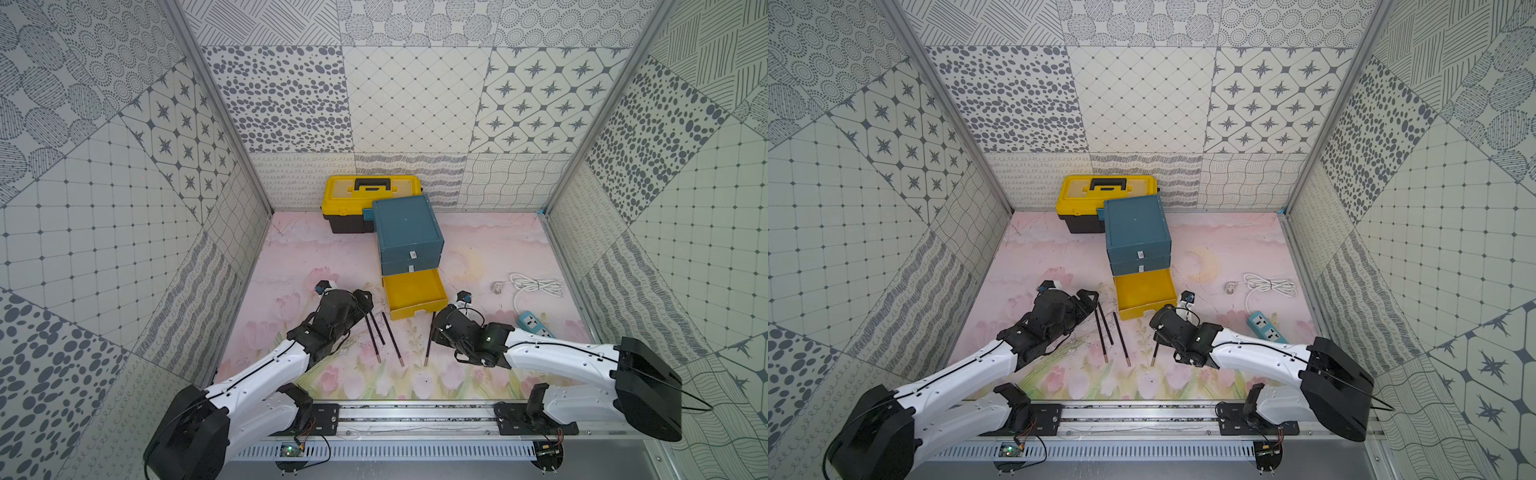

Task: Please place the pencils in the drawer according to their color
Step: Open the drawer in the storage box, then pick up the pencil from the center of the board.

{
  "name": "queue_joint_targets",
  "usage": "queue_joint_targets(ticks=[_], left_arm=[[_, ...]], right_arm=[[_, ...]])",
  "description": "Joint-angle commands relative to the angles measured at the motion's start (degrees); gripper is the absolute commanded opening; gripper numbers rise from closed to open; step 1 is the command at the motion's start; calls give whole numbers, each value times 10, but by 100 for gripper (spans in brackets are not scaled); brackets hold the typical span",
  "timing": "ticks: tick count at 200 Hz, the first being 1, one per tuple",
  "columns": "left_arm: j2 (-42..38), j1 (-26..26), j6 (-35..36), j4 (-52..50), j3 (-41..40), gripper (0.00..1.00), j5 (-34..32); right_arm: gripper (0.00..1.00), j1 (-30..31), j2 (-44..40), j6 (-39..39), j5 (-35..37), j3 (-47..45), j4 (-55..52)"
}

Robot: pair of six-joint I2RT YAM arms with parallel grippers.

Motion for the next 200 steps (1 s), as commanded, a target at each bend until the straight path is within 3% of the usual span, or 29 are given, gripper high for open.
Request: queue_joint_targets(ticks=[1, 44, 169, 200], left_arm=[[1, 3, 15, -12, 5, 92, -11], [5, 4, 13, -7, 2, 92, -9], [21, 8, 7, 17, -8, 92, 0], [21, 8, 6, 21, -11, 92, 1]], right_arm=[[63, 6, 43, -23, -7, 29, -45], [50, 6, 105, -43, -34, 69, -68], [39, 6, 197, -73, -43, 126, -124], [28, -3, 190, -63, -43, 113, -150]])
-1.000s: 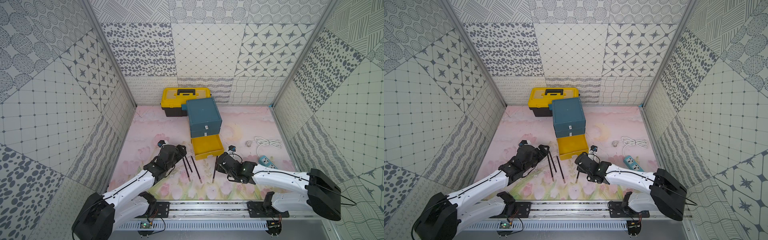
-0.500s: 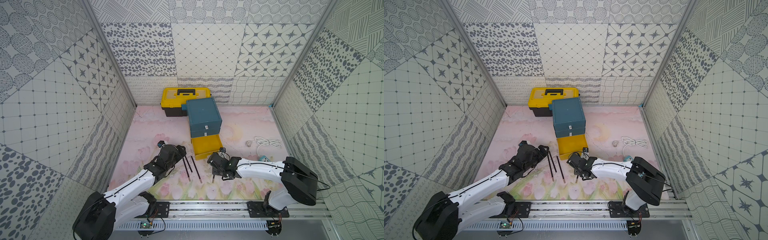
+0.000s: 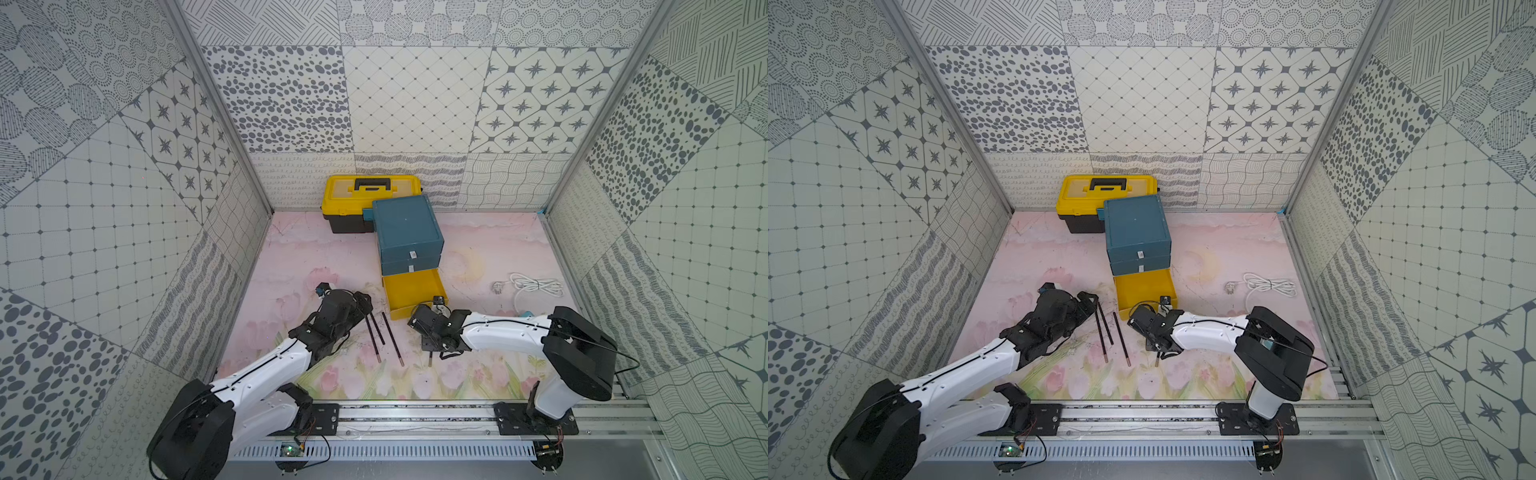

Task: Please place the pencils in the drawer according to their color
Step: Pick up the pencil from the center of the board.

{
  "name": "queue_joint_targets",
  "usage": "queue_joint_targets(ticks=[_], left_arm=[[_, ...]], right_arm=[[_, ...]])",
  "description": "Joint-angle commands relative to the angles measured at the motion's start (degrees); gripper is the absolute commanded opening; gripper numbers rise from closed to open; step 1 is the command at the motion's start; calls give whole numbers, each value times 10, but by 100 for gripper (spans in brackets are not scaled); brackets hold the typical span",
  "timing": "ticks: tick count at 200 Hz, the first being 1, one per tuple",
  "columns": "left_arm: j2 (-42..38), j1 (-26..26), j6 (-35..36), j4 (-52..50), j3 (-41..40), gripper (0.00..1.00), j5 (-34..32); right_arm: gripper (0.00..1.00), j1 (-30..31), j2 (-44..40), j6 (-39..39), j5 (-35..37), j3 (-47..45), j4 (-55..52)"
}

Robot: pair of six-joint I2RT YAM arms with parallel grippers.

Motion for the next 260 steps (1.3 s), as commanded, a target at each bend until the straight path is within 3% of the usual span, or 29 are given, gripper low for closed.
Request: queue_joint_targets(ticks=[1, 106, 185, 260], left_arm=[[2, 4, 7, 26, -6, 92, 0], [-2, 5, 6, 24, -7, 92, -4], [-2, 6, 5, 25, -7, 92, -3], [-6, 7, 4, 25, -10, 92, -6]], right_arm=[[28, -7, 2, 6, 5, -4, -35], [16, -71, -84, -2, -32, -100, -75], [24, -92, -90, -32, -56, -101, -89], [7, -129, -96, -79, -96, -110, -88]])
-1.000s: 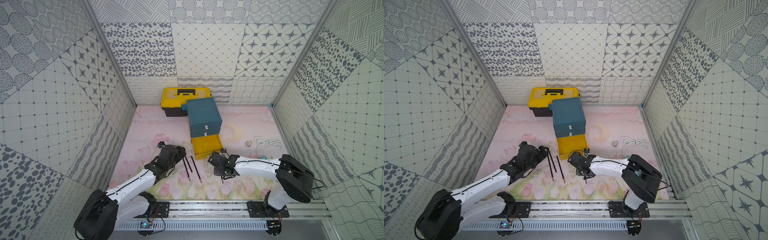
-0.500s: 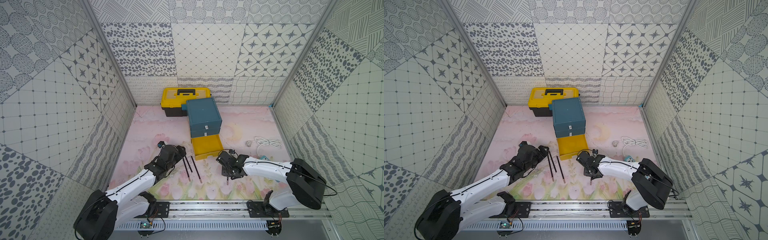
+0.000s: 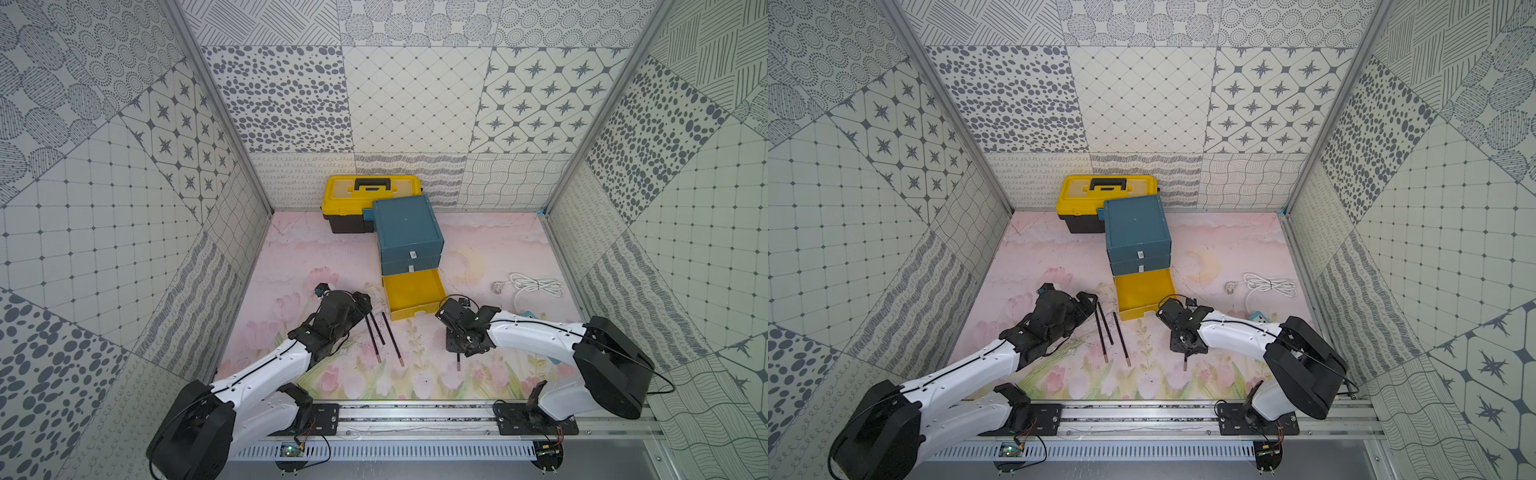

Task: Please place the pencils in the drawer according to their color
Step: Pick up the pencil from the center of the board.

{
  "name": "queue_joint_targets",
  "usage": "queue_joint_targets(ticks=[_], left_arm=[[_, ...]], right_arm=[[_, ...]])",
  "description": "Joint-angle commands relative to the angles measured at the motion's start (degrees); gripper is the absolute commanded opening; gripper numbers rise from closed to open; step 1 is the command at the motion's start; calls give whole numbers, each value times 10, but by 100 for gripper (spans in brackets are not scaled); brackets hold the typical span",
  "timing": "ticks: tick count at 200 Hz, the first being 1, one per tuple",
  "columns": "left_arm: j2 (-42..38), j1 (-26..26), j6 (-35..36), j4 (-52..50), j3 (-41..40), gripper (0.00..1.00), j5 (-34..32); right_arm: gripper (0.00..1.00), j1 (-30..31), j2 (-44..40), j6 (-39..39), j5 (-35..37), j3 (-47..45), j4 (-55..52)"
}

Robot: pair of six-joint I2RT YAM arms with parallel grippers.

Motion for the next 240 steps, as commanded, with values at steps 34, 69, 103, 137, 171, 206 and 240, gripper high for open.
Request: queue_joint_targets(ticks=[34, 69, 103, 137, 171, 206, 240], left_arm=[[-3, 2, 5, 11, -2, 92, -8], [-8, 2, 5, 7, -4, 92, -11], [-15, 2, 6, 3, -5, 92, -16], [-19, 4, 7, 0, -6, 92, -17], [-21, 4, 8, 0, -6, 92, -17], [-25, 5, 8, -3, -6, 92, -18], [-27, 5, 8, -5, -6, 92, -19]], right_arm=[[0, -41, -3, -78, -43, -12, -38], [0, -61, -14, -120, -47, 2, -38], [0, -70, -38, -138, -35, 9, -44], [0, -79, -78, -153, -21, 22, -63], [0, -84, -121, -211, -16, 48, -66], [0, -83, -161, -321, -28, 84, -38], [0, -80, -152, -427, -59, 127, 4]])
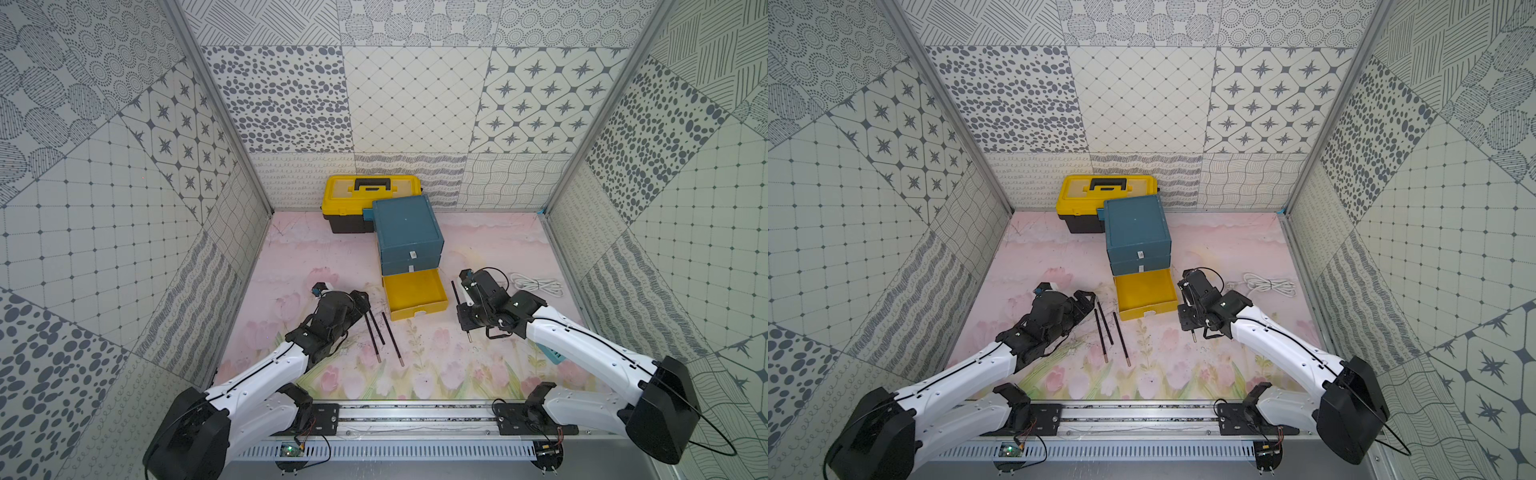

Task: Please place the pencils in the drawer according to their color
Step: Pick up the pencil from the center of the board, then place the pencil in the drawer.

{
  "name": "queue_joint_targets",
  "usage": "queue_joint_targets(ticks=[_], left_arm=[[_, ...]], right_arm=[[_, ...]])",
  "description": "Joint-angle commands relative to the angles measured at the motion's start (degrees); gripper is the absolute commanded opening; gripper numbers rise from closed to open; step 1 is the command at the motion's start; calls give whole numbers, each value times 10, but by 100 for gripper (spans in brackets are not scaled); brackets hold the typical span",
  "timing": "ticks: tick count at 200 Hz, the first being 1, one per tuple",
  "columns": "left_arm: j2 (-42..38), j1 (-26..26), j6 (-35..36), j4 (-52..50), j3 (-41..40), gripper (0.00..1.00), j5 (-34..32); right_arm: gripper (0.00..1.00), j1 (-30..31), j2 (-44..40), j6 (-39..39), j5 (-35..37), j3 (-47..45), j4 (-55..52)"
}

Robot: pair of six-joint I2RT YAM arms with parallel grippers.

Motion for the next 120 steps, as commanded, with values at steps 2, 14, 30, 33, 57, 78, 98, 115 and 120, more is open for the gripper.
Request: queue_joint_targets(ticks=[2, 14, 30, 33, 57, 78, 98, 115, 120], left_arm=[[-4, 3, 8, -5, -2, 92, -9], [-5, 3, 9, -7, -2, 92, -10], [-8, 3, 10, -12, 0, 92, -13], [-10, 3, 10, -14, 0, 92, -14], [-21, 4, 11, -24, -1, 93, -23], [-32, 3, 10, -34, -1, 93, -31], [-42, 5, 10, -42, -2, 94, -37], [-45, 5, 9, -45, -3, 94, -40], [-45, 5, 8, -45, -3, 94, -41]], right_arm=[[0, 1, 5, -109, -24, 36, 51], [0, 8, 19, -146, -33, 53, 64], [0, 31, 42, -204, -24, 77, 75], [0, 36, 46, -216, -20, 81, 76], [0, 61, 88, -301, 2, 118, 87], [0, 66, 127, -351, 2, 149, 88], [0, 68, 159, -384, 6, 174, 87], [0, 71, 179, -413, 6, 187, 88], [0, 71, 184, -422, 4, 189, 89]])
